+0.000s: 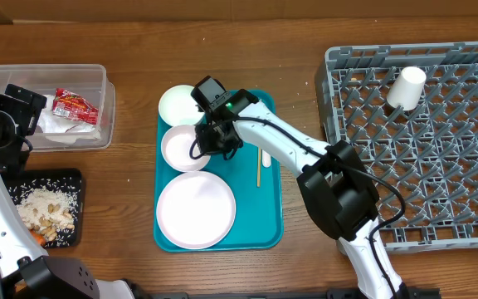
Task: Sort waste into correct bins and load items into the dishwasher
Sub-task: 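Reach the right gripper to the pink bowl and grip its rim, then lift the pink bowl and carry it right into the dish rack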
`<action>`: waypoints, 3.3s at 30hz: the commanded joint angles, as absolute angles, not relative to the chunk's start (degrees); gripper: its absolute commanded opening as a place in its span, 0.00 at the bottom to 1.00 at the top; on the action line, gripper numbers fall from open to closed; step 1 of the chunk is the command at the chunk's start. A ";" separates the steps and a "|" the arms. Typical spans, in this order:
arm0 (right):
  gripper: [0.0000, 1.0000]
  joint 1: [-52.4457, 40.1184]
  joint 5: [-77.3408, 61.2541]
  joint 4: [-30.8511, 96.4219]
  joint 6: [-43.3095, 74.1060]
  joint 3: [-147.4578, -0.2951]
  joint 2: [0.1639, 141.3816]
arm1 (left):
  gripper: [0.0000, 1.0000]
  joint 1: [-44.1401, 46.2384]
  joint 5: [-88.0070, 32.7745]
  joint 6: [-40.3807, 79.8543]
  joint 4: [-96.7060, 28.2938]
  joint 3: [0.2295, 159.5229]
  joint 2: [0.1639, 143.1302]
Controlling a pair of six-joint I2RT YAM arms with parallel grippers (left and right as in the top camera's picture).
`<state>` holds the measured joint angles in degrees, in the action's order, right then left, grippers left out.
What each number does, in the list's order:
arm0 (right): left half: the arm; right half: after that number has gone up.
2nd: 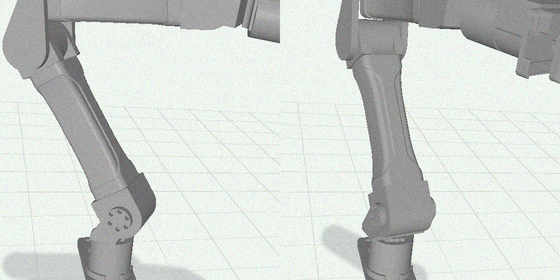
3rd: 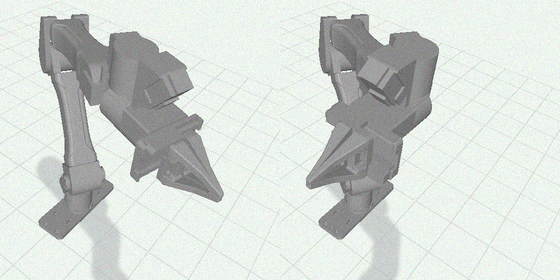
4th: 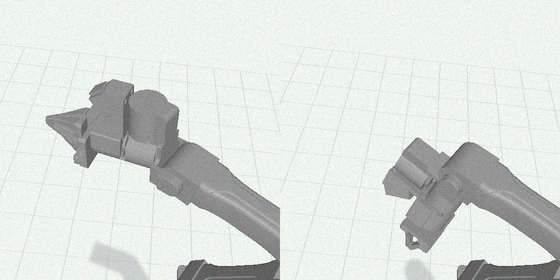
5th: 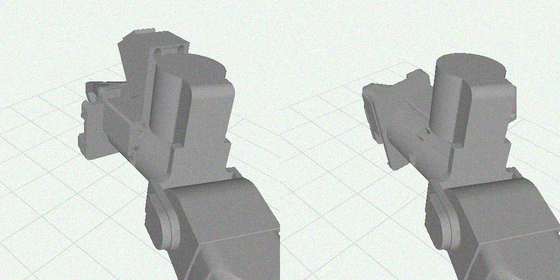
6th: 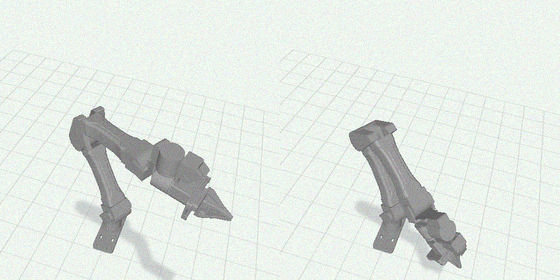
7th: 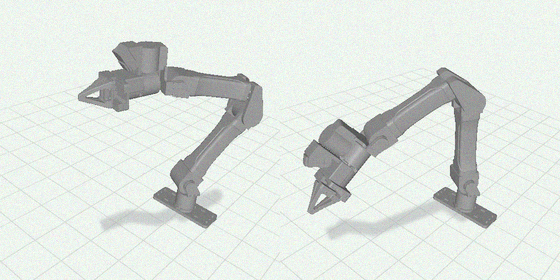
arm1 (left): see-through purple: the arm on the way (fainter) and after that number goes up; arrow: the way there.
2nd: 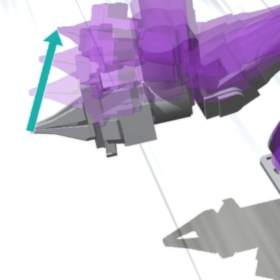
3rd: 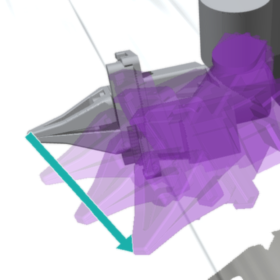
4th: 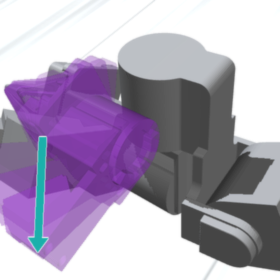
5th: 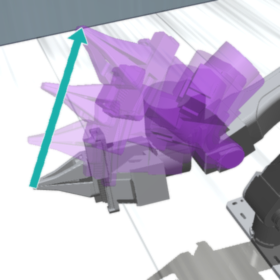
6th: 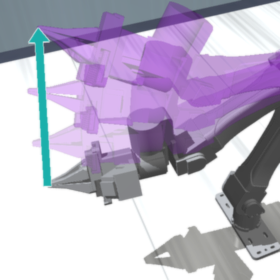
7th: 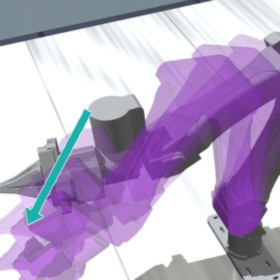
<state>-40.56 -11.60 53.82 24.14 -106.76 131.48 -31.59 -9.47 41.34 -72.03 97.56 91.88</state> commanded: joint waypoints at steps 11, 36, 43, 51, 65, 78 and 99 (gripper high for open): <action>0.04 -36.60 6.74 62.19 26.83 -109.58 124.29 | 1.00 -31.48 -9.69 40.03 -71.96 98.10 91.59; 0.80 -35.51 -5.50 64.58 8.10 -114.48 122.67 | 1.00 -31.48 -9.69 40.03 -71.99 98.10 91.59; 0.70 -41.23 -6.09 61.67 -0.30 -112.68 123.68 | 1.00 -31.48 -9.69 40.03 -71.99 98.10 91.59; 0.60 -42.37 -2.31 53.91 -0.27 -105.03 123.83 | 1.00 -31.48 -9.69 40.03 -71.99 98.08 91.59; 0.44 -42.30 -0.49 48.36 -0.25 -98.35 123.92 | 1.00 -31.48 -9.69 40.03 -71.99 98.10 91.59; 0.15 -42.33 -0.47 48.69 2.15 -100.29 123.90 | 1.00 -31.48 -9.69 40.03 -71.99 98.10 91.59; 0.04 -37.28 6.83 80.05 16.91 -133.93 122.80 | 1.00 -31.48 -9.69 40.03 -71.99 98.10 91.59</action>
